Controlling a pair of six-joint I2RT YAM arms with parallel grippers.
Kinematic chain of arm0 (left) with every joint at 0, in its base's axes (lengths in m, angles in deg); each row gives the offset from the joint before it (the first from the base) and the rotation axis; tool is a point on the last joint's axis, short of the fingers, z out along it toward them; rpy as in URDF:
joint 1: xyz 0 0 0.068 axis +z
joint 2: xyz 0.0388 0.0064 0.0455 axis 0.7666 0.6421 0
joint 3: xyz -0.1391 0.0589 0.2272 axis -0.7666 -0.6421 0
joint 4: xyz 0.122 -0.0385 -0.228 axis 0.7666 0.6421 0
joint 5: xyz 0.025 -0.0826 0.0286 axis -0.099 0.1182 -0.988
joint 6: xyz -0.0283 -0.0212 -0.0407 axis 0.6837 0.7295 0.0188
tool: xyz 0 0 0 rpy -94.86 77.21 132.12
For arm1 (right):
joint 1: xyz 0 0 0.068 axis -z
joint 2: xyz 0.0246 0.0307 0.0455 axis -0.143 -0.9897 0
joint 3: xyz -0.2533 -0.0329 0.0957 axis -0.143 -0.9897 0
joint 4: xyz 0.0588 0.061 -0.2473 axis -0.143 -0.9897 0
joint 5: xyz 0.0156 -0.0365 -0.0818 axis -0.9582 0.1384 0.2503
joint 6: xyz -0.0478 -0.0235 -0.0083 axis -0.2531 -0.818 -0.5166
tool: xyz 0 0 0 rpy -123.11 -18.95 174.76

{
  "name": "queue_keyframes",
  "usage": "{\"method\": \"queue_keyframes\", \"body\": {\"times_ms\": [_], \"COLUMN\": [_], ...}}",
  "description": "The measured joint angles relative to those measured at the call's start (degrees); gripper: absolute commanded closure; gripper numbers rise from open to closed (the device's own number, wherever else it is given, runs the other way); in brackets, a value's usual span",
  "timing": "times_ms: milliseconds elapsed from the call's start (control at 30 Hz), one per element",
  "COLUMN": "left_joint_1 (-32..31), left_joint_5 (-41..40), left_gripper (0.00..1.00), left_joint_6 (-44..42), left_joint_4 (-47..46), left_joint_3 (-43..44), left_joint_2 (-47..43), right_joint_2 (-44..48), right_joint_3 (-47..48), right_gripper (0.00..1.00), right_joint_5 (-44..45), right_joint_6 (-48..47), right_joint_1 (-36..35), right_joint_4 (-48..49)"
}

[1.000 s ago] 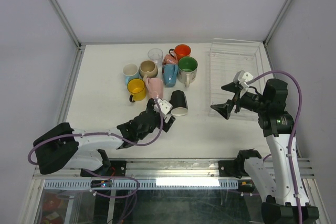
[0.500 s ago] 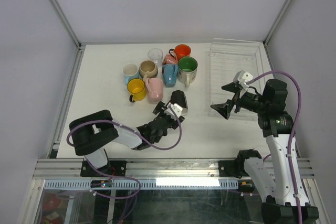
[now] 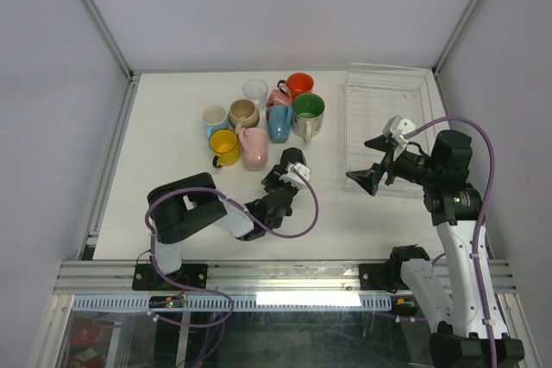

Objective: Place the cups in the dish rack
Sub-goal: Pick up the cup at the center of the board.

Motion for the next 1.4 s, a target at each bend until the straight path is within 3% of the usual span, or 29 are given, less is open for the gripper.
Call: {"method": "queue_keyframes", "body": {"times_ms": [67,300,467,700,767,900,1067,1200,1400], "left_joint_1": [0.0,-1.11,-3.02,-1.97,0.11,10.05,19.58,20.72,20.72], "left_joint_5": [-0.33,-1.09,2.4,11.06,15.52,27.67,37.31,44.78,48.83], "left_gripper": [0.74,1.0,1.0,1.0,1.0,1.0,1.0,1.0,1.0], "left_joint_6": [0.04,-0.11,2.73,15.52,20.57,35.3,51.84,60.85,68.83], "left_joint_4": [0.79,4.5,8.59,13.64,13.35,5.9,-3.61,-9.99,-18.43], "left_joint_3": [0.5,1.27,-2.4,-13.49,-15.85,-23.47,-31.67,-31.56,-26.97], "left_joint_2": [0.46,-1.44,-8.15,-27.69,-32.59,-39.6,-40.39,-38.77,-38.4], "right_joint_2": [0.02,0.04,0.02,0.04,0.07,0.09,0.09,0.09,-0.5], "right_joint_3": [0.0,0.0,-0.2,-0.87,-1.77,-4.0,-5.11,-5.84,-7.06], "right_gripper": [0.0,0.0,0.0,0.0,0.0,0.0,0.0,0.0,0.0], "right_joint_5": [0.07,0.22,0.17,-1.57,-3.32,-8.83,-16.35,-21.29,-21.49], "right_joint_6": [0.0,0.0,0.02,0.22,0.22,-0.22,-2.16,-2.99,1.75], "right_joint_1": [-0.04,-0.39,-0.59,-0.92,-0.98,-1.05,-1.05,-1.05,-1.07], "right_joint_4": [0.02,0.0,0.04,0.96,1.36,1.73,1.62,1.79,6.05]}}
